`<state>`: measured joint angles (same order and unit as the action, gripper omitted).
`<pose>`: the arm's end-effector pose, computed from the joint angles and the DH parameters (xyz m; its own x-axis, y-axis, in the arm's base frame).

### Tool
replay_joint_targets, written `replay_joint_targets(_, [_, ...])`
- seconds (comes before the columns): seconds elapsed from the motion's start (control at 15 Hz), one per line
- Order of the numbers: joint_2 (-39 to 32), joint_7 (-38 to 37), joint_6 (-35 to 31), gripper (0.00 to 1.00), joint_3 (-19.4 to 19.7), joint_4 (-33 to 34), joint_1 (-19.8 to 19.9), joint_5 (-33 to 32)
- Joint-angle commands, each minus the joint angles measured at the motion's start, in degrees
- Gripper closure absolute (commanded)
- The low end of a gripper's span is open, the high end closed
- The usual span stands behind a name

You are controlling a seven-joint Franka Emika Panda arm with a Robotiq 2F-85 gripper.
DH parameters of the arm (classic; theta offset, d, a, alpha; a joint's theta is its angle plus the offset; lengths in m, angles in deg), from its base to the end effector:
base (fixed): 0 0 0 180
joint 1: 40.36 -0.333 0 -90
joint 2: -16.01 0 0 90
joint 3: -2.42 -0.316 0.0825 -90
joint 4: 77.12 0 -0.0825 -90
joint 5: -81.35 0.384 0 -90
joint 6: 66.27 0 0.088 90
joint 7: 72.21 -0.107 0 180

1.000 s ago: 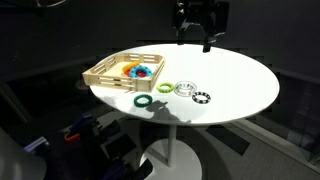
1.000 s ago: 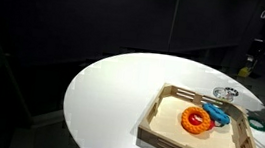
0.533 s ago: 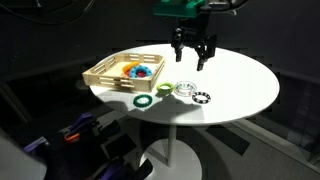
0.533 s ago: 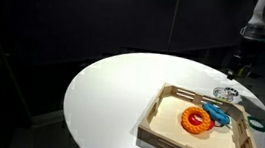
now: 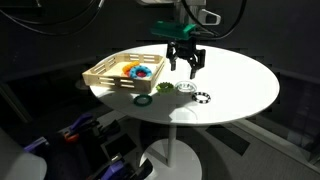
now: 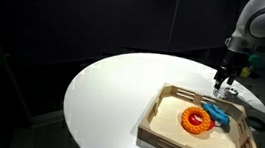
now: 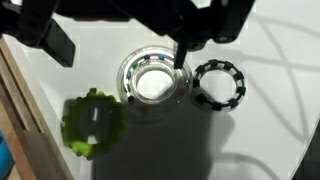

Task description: Put the transparent and stripped rings in the box, then remove the orange ring from the box and move the box behind

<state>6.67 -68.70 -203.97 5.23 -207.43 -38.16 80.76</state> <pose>0.5265 -0.0463 0.2824 0.9992 -0.0181 -0.0348 -0.0177 -0.9998 0.0125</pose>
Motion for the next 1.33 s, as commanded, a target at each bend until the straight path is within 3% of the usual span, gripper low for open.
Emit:
replay_joint_targets(0.0, [-2.3,-1.0,-1.4,0.0,-0.3,1.6,-0.2,-1.0])
replay_joint_targets(0.27, [-4.0,-1.3,-2.2,0.0,-0.3,2.1,-0.3,-0.8])
replay_joint_targets(0.4, [-4.5,-1.3,-2.4,0.15,-0.3,2.3,-0.4,-0.7])
replay_joint_targets(0.53, [-5.0,-1.2,-2.3,0.18,-0.3,2.6,-0.3,-0.6])
replay_joint_targets(0.6, [-5.2,-1.2,-2.3,0.24,-0.4,2.8,-0.3,-0.5])
replay_joint_targets(1.07, [-6.0,-1.2,-2.2,0.28,-0.3,3.3,-0.2,-0.5])
replay_joint_targets(1.27, [-6.3,-1.2,-2.1,0.39,-0.2,3.4,-0.2,-0.5])
